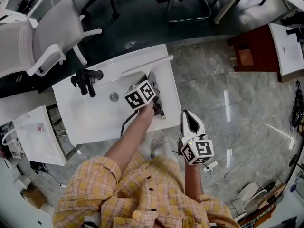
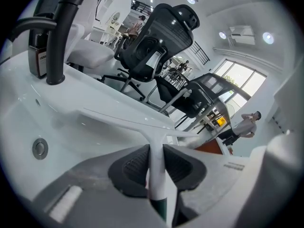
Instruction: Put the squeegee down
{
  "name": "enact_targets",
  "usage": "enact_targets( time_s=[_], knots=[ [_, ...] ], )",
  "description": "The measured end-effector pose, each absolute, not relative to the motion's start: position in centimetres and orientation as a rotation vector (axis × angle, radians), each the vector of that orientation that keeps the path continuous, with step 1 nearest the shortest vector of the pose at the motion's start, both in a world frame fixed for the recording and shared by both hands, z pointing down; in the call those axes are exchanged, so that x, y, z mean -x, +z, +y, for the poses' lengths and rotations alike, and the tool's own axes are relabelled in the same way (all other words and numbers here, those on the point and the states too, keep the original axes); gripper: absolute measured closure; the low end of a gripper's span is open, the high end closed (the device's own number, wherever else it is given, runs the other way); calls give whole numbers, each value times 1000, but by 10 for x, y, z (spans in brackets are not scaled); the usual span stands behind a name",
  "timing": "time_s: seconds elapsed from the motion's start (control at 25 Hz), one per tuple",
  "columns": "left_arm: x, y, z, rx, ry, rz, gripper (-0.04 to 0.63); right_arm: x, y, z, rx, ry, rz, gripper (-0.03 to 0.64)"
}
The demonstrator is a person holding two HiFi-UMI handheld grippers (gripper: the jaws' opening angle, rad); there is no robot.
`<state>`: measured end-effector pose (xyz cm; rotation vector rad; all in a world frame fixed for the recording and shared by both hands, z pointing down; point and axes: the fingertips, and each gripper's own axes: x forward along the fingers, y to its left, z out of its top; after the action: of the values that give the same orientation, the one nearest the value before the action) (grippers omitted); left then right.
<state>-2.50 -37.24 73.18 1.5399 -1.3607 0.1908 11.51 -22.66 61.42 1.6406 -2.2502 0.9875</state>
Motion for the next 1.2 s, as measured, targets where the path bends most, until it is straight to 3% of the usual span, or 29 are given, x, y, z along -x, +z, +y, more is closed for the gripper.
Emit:
enact_targets(
  time_s=[0.64,1.2],
  knots=[
    [28,733,-374,-1565,180,-1325,462,-105,612,-222,-1634,980,-2251,617],
    [44,703,-362,-1634,200,-1346,462,-99,592,-214,-1655,914,-2280,617]
  ],
)
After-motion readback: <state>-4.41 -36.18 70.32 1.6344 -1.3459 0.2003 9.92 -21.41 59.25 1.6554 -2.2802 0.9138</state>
